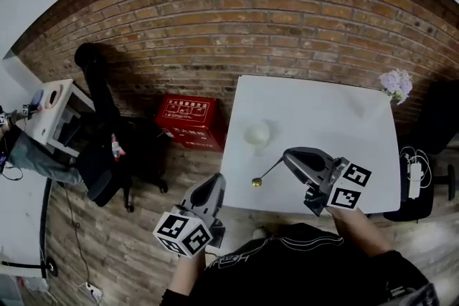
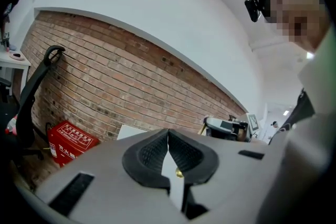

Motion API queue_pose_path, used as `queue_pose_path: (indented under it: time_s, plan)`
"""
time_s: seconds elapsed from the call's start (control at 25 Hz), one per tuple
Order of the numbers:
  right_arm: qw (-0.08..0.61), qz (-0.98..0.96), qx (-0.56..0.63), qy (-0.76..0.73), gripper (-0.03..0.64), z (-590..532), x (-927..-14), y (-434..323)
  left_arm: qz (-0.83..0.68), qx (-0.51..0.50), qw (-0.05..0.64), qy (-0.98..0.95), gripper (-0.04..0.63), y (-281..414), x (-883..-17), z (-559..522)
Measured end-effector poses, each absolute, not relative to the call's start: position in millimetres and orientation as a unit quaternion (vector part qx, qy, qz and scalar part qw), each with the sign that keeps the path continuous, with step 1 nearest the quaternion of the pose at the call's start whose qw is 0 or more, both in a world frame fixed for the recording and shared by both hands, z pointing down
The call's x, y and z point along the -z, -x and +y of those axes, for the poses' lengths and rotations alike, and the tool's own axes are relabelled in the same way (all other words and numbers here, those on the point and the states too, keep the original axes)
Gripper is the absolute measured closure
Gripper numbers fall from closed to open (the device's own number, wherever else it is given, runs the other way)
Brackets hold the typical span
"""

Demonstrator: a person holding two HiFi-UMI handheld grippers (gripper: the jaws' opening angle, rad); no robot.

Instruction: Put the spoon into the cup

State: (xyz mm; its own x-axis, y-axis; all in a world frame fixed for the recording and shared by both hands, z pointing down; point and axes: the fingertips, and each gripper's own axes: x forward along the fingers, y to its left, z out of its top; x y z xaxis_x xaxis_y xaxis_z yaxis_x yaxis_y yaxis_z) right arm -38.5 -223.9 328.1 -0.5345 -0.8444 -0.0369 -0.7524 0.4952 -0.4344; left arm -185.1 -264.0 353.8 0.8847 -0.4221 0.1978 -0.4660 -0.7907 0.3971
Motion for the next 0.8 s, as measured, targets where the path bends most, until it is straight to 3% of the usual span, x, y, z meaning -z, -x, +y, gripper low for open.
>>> queue_pose_path:
  time_s: [0.8]
  plan:
    - [0.122, 0.828, 0.201, 0.51, 0.618, -303, -363, -12, -0.2, -0.084, 0.279, -0.935, 0.589, 137, -412, -326]
